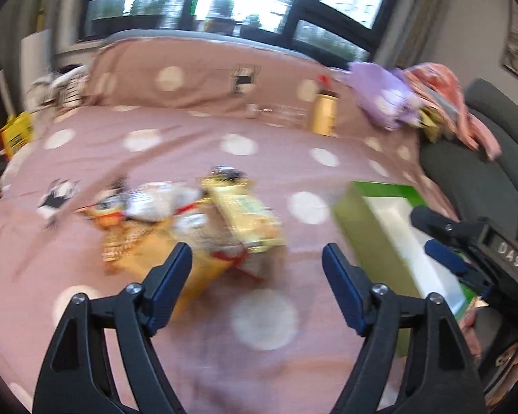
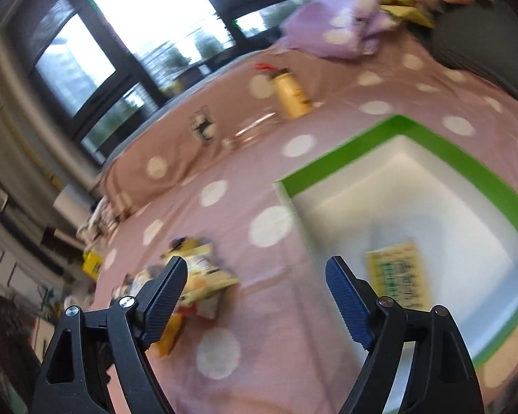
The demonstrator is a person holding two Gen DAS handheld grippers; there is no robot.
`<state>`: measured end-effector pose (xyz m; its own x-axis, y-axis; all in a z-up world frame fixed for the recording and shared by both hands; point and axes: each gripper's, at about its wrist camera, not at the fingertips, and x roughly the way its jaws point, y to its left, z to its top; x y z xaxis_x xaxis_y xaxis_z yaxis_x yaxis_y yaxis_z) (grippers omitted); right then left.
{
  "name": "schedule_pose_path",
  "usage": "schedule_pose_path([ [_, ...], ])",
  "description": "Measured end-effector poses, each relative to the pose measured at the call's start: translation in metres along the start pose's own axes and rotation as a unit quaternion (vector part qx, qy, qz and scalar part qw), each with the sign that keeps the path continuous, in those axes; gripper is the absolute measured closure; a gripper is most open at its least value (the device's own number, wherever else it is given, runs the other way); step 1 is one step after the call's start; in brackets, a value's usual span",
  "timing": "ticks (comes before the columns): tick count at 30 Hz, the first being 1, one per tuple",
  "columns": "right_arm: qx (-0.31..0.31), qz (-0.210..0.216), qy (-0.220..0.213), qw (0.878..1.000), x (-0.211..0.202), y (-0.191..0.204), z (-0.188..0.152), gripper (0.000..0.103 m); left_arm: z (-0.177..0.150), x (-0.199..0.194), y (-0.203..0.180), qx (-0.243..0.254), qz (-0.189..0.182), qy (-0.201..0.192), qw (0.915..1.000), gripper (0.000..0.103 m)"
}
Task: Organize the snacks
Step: 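Return the right tool to the snack pile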
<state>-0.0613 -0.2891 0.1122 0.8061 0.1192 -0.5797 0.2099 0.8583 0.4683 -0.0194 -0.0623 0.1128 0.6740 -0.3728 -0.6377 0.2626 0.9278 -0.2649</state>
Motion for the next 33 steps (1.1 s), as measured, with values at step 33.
schedule_pose_path([
  [33, -0.224, -0.139, 0.119, 0.957, 0.137, 0.061, -0.09, 0.001, -0.035, 0.062, 0.091, -0.122, 0.05, 0.1, 0.9863, 0.018],
])
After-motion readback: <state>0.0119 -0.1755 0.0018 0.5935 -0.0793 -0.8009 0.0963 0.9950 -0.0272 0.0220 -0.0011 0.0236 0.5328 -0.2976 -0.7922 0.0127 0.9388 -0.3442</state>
